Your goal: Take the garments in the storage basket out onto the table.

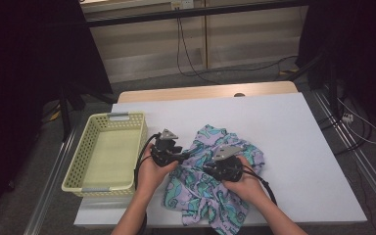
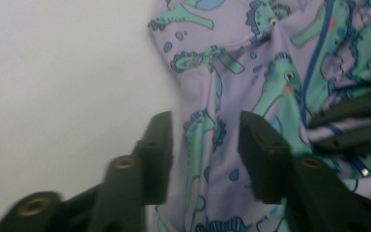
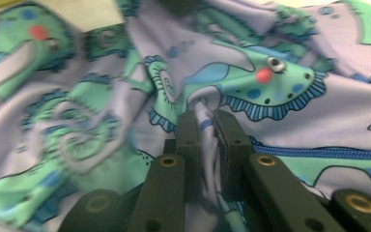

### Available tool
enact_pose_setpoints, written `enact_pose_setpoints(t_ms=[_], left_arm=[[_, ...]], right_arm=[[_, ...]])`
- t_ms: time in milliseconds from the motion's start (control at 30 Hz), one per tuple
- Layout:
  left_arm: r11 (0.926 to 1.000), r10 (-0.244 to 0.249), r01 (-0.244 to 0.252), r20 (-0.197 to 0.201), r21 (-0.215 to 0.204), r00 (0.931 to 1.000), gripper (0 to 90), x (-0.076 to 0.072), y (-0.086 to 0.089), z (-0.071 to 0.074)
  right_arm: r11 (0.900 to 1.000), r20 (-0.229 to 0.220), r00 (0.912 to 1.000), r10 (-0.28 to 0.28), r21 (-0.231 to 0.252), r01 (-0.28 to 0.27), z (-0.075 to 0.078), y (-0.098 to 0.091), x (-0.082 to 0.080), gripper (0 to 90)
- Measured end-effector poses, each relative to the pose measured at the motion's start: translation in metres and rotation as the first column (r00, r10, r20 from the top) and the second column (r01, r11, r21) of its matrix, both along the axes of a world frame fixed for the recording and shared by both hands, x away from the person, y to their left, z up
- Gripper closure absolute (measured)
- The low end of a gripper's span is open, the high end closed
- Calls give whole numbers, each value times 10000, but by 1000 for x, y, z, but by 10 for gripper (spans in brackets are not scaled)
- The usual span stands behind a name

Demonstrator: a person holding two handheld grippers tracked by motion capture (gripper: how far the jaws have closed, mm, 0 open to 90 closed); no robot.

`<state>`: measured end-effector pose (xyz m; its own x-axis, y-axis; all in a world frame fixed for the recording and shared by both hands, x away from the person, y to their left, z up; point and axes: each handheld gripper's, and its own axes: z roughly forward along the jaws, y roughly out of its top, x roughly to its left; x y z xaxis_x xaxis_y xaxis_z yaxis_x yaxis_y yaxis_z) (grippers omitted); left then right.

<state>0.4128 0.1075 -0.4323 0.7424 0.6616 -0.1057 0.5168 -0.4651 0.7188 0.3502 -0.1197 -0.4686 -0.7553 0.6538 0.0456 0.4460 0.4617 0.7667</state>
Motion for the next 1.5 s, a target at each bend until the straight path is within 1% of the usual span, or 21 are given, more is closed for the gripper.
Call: enact_pose_setpoints(t_ms=[67, 133, 233, 333, 433, 533, 633, 767, 867, 967, 1033, 1067, 1100, 1133, 1167, 1200, 1267, 1300, 1367, 1400, 1500], left_arm=[[10000, 40, -40, 190, 1, 9998, 449, 1, 1, 1], [10000, 62, -62, 278, 24, 9996, 391, 2, 1, 2], [9996, 206, -198, 423, -176, 9989, 318, 3, 3, 5], [9992, 349, -339, 546, -195, 9979, 272, 3, 5, 7], [9983, 530, -514, 575, -286, 9969, 231, 4, 7, 9], [9977, 603, -587, 515, -324, 9968, 214, 4, 9, 9], [9970, 676, -653, 550, -423, 9962, 208, 4, 9, 8], [9972, 616, -595, 477, -450, 9970, 208, 4, 9, 9], [9969, 655, -629, 546, -483, 9964, 208, 4, 8, 9], [9967, 646, -620, 507, -514, 9966, 208, 5, 8, 9], [9963, 613, -591, 330, -621, 9976, 208, 5, 6, 7], [9963, 613, -591, 330, -621, 9976, 208, 5, 6, 7], [9979, 430, -416, 286, -487, 9987, 208, 5, 5, 5], [9983, 400, -390, 222, -445, 9990, 208, 5, 4, 3], [9983, 380, -371, 185, -452, 9991, 208, 5, 3, 2], [9980, 375, -369, 95, -518, 9993, 208, 5, 2, 1], [9985, 319, -314, 93, -453, 9994, 208, 5, -1, -1], [9989, 281, -278, 61, -377, 9996, 209, 6, -1, -2], [9989, 208, -209, -24, -425, 9998, 223, 8, -2, -5], [9990, 233, -232, 10, -393, 9997, 236, 9, -3, -7], [9986, 257, -259, -56, -450, 9997, 255, 12, -5, -12]], right_arm=[[9989, -189, 9987, 470, 85, -469, 2, 1, -4, 841], [9912, -595, 9895, 1317, 180, -1308, 4, 3, -12, 843], [9807, -610, 9789, 1952, -16, -1957, 9, 4, -24, 823], [9936, -203, 9944, 1038, 473, -1028, 16, 3, -23, 555], [9941, 83, 9974, 722, 805, -726, 20, 17, -17, 503], [9957, -98, 9960, 883, 277, -880, 10, 36, -14, 418], [9955, -249, 9953, 936, -104, -939, 1, 43, -13, 493], [9889, -238, 9886, 1484, 114, -1482, 1, 46, -18, 769], [9763, -330, 9759, 2159, 237, -2152, 2, 47, -24, 813], [9543, -649, 9526, 2972, 540, -2940, 2, 48, -33, 816], [9321, -949, 9279, 3605, 749, -3545, 4, 48, -43, 814], [9321, -949, 9279, 3605, 749, -3545, 4, 48, -43, 814], [8947, -1208, 8873, 4452, 1002, -4353, 5, 45, -56, 808], [8854, -1221, 8776, 4637, 1014, -4537, 5, 43, -60, 802], [8857, -1161, 8786, 4632, 957, -4543, 6, 42, -63, 773], [8912, -998, 8862, 4524, 869, -4452, 7, 40, -64, 709], [9132, -937, 9090, 4061, 782, -3999, 8, 37, -62, 553], [9261, -943, 9221, 3754, 780, -3690, 9, 36, -60, 529], [9375, -656, 9366, 3442, 778, -3391, 11, 33, -57, 501], [9477, -443, 9488, 3128, 810, -3087, 13, 32, -56, 479], [9622, -31, 9648, 2631, 741, -2622, 14, 38, -54, 461]])
